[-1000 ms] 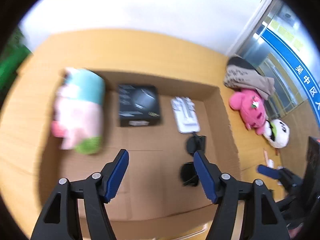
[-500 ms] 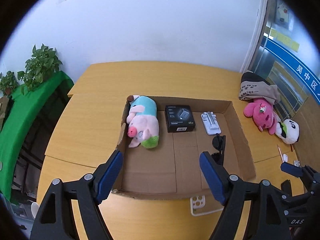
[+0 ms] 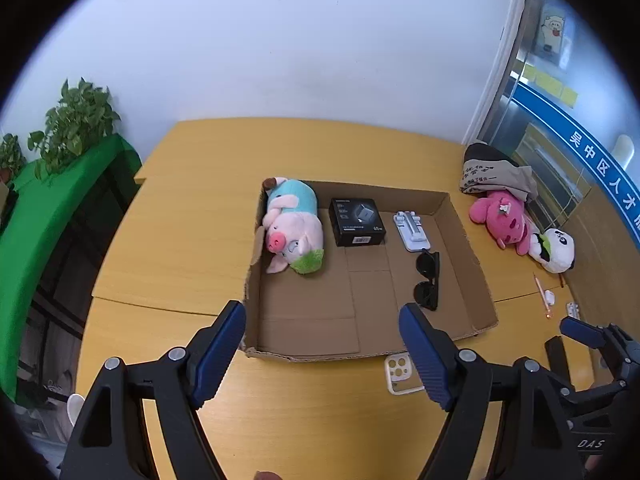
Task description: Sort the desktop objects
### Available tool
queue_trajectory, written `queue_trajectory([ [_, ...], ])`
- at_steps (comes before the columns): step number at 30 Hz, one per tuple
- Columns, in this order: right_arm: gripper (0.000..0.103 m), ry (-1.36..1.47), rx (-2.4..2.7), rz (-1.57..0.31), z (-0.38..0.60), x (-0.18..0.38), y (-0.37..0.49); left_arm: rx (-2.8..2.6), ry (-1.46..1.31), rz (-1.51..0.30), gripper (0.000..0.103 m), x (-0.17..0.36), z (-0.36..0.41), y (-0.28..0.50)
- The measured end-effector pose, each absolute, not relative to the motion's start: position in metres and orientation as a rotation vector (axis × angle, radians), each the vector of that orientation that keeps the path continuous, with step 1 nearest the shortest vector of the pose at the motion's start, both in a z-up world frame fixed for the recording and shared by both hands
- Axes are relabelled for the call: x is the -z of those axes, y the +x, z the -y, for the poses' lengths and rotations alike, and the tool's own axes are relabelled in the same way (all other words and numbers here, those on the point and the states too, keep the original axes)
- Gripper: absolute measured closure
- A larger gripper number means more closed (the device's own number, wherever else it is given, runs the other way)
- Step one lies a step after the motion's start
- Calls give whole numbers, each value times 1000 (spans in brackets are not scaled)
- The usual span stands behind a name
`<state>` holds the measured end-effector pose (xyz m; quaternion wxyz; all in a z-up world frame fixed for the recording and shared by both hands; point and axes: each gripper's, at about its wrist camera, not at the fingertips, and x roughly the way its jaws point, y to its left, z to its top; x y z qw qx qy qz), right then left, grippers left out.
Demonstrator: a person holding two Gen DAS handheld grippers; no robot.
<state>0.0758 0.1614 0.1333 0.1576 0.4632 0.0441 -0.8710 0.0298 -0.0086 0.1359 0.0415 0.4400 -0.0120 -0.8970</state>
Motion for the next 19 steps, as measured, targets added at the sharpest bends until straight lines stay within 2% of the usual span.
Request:
queue_trajectory([
  [3,0,1326,2504,-128,-161,-135,82,2763,1351,38,22,-137,9,32],
  [9,0,1325,2522,-107,-163,-140,84,2774,1362,-84,18,-135,20,33],
  [11,0,1319,2529,-105,-164,-142,84,2758,1338,-76,15,-136,24,34],
  [19,0,1337,2522,-96,-164,-138,81,2765,1284,-1,15,-138,25,40],
])
